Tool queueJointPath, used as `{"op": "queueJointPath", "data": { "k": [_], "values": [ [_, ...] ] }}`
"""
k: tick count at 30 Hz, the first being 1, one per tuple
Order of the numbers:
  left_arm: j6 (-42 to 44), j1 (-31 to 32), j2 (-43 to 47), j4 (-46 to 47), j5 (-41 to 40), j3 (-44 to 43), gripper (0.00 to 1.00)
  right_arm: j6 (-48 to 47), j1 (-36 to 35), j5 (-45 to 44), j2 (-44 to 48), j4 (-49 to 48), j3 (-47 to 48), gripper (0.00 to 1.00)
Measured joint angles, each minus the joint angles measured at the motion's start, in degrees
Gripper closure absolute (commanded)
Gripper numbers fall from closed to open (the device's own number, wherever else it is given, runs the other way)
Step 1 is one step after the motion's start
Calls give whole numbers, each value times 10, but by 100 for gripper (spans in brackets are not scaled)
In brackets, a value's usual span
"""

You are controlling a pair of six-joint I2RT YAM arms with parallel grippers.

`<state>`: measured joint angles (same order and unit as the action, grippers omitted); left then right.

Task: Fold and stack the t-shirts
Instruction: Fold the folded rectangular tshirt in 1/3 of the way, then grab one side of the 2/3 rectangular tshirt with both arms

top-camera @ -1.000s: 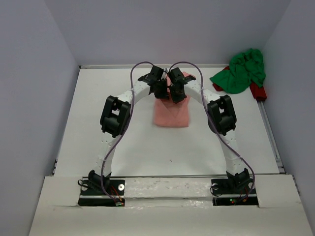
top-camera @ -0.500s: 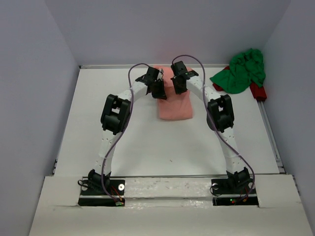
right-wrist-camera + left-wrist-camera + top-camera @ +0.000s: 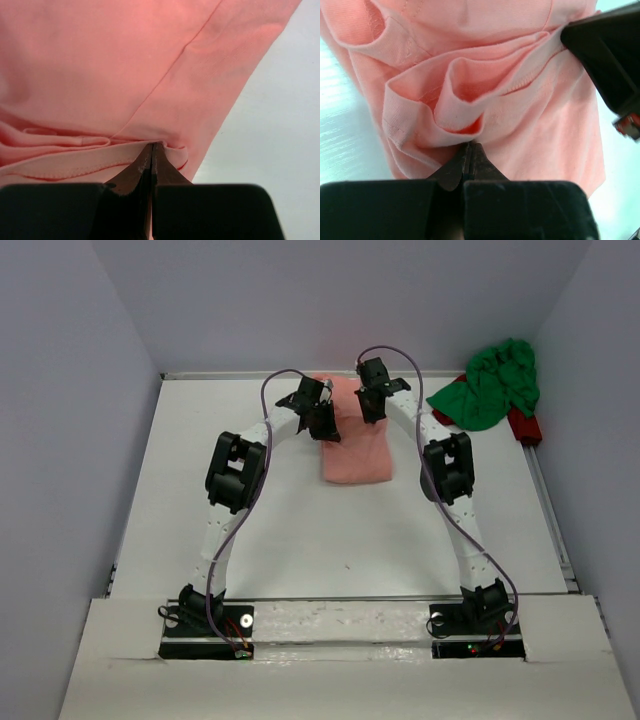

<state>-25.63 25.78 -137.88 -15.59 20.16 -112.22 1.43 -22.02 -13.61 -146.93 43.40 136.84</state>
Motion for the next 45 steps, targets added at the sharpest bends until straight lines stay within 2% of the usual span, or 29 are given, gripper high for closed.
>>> {"op": "queueJointPath", "data": {
  "k": [5, 11, 21, 24, 25, 27, 28, 30, 31, 36, 37, 39, 42, 45],
  "values": [
    [0, 0, 0, 4, 2, 0, 100, -9, 20, 23, -23, 0, 31, 100],
    [-3, 0, 0, 4, 2, 0, 100, -10, 29, 58, -25, 0, 32, 100],
    [-1, -8, 0, -6, -13, -20, 100, -21, 29, 65, -17, -9, 21, 100],
    [4, -15, 0, -14, -21, -33, 100, -28, 29, 65, -2, -9, 21, 88],
    [6, -15, 1, -19, -24, -39, 100, -32, 29, 63, 9, -10, 21, 77],
    [10, -17, 3, -28, -32, -51, 100, -34, 29, 61, 34, -9, 21, 64],
    [13, -19, 6, -35, -39, -58, 100, -38, 29, 61, 47, -10, 21, 54],
    [19, -21, 14, -47, -49, -73, 100, -40, 29, 56, 84, -10, 20, 46],
    [23, -21, 23, -53, -56, -81, 100, -42, 29, 53, 106, -13, 15, 38],
    [32, -21, 70, -87, -82, -97, 99, -25, 29, 37, 243, -21, -79, 29],
    [34, -21, 86, -94, -83, -94, 80, -16, 29, 39, 279, -22, -117, 24],
    [38, -21, 126, -87, -79, -47, 54, -4, 29, 51, 324, -37, -188, 22],
    [47, -24, 182, -78, -57, 39, 46, 12, 30, 81, 367, -36, -305, 21],
    [48, -33, 207, -64, -25, 104, 45, 26, 34, 121, 361, -33, -378, 21]
  ]
}}
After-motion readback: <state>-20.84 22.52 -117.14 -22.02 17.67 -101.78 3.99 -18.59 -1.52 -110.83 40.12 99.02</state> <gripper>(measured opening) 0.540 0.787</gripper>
